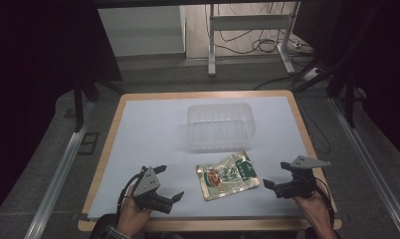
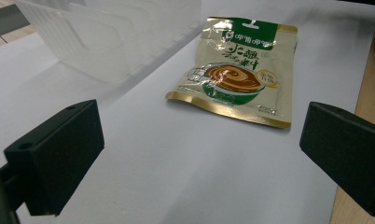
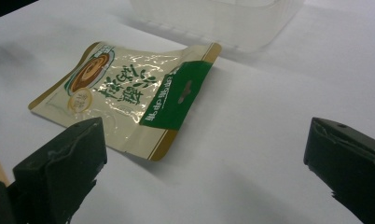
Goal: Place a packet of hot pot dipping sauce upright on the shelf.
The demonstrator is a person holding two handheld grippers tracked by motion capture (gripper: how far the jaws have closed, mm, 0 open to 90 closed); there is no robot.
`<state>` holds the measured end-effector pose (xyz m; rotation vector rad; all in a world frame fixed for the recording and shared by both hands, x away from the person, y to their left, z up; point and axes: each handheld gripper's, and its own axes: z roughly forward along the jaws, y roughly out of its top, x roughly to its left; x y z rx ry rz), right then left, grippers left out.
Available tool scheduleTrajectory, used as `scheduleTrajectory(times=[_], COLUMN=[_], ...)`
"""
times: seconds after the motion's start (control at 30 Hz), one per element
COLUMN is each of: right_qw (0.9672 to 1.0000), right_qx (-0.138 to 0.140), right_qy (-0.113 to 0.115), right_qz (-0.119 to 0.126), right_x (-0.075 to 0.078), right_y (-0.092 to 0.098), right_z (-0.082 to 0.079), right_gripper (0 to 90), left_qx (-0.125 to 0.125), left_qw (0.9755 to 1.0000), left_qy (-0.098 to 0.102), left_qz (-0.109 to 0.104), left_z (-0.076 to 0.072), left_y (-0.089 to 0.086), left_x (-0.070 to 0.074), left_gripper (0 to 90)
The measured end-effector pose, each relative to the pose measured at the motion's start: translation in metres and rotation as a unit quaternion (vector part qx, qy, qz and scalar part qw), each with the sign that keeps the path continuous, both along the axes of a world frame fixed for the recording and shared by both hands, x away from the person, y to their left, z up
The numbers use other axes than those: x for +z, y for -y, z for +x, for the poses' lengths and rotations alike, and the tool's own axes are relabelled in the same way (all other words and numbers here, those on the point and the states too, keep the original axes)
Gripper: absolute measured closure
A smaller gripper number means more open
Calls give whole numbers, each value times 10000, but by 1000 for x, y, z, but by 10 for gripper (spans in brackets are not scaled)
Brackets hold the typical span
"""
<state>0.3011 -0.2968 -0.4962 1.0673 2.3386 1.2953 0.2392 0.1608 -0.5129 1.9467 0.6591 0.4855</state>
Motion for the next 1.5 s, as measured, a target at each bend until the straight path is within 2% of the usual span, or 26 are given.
scheduleTrajectory(times=[0.03,0.13,0.27,0.63,0.73,1.0,1.1,1.27,1.4,1.5], right_qw=[10000,9997,9994,9991,9988,9970,9966,9951,9939,9930], right_qx=[0,57,158,343,368,510,551,605,684,696], right_qy=[0,-49,-69,-123,-154,-328,-389,-606,-686,-698], right_qz=[0,-213,-289,-237,-299,-476,-474,-491,-532,-656], right_x=[0,-1,-4,-8,-9,-15,-16,-19,-21,-22], right_y=[0,-5,-11,-23,-28,-43,-46,-53,-58,-62], right_z=[0,3,5,13,15,19,21,26,28,29], right_gripper=[0,0,0,1,7,15,15,15,16,16], left_qx=[0,-8,-8,-75,-76,-87,-88,-96,-112,-104], left_qw=[10000,10000,10000,10000,10000,9999,9999,9999,9999,9999], left_qy=[0,-20,-18,-32,-34,-37,-39,-43,-47,-39], left_qz=[0,3,-3,14,17,38,42,70,92,117], left_z=[0,1,1,1,1,1,1,1,1,1], left_y=[0,0,0,2,2,3,3,3,4,4], left_x=[0,-1,-1,-2,-2,-2,-2,-2,-2,-2], left_gripper=[0,0,0,0,0,0,0,0,0,0])
